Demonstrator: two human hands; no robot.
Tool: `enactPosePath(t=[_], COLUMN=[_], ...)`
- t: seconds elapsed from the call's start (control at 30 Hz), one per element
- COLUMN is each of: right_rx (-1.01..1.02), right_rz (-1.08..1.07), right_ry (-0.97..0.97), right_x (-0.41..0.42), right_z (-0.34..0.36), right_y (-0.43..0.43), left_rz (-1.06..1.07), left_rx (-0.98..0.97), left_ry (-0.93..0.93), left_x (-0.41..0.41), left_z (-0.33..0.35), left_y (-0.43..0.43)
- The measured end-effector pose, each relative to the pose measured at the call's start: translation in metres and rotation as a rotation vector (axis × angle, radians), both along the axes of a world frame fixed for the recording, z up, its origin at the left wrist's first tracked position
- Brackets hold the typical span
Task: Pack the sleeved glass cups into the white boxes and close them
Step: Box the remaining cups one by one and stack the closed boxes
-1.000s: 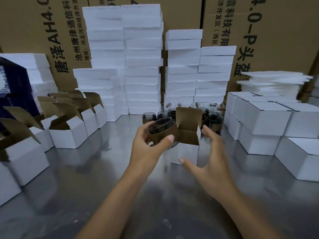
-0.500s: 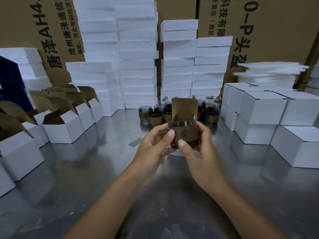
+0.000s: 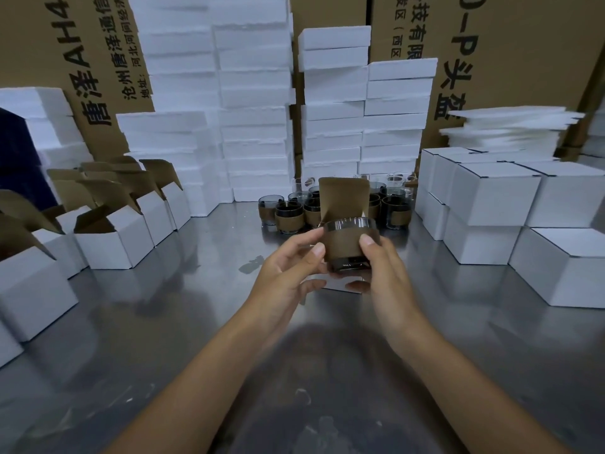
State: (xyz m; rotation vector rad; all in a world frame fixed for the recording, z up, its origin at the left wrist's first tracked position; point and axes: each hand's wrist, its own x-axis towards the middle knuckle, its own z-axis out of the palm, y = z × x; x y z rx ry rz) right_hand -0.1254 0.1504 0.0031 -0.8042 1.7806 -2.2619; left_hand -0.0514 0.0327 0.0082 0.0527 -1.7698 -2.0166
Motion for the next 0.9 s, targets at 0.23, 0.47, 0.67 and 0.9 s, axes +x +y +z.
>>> enactPosePath(t=[0.23, 0.47, 0.67, 0.9], right_rx=[-0.013, 0.094, 0.205, 0.179], right_rz=[-0.026, -0.165, -0.285, -0.263], right_ry=[0.012, 0.285, 0.524, 0.556], right_x=[-0.001, 0.008, 0.011, 0.012], right_z=[0.001, -0.004, -0.006, -0.004], right_y=[0.001, 0.004, 0.005, 0.006], left_rz=[-0.041, -0.076, -0.143, -0.176], left_rx=[-0.032, 0.063, 0.112, 0.114], left_ry=[-0.001, -0.078, -0.091, -0.052], left_x=[-0.001, -0.001, 0.0, 0.0], left_z=[0.0, 0.004, 0.005, 0.004], left_y=[-0.001, 0.003, 0.006, 0.004])
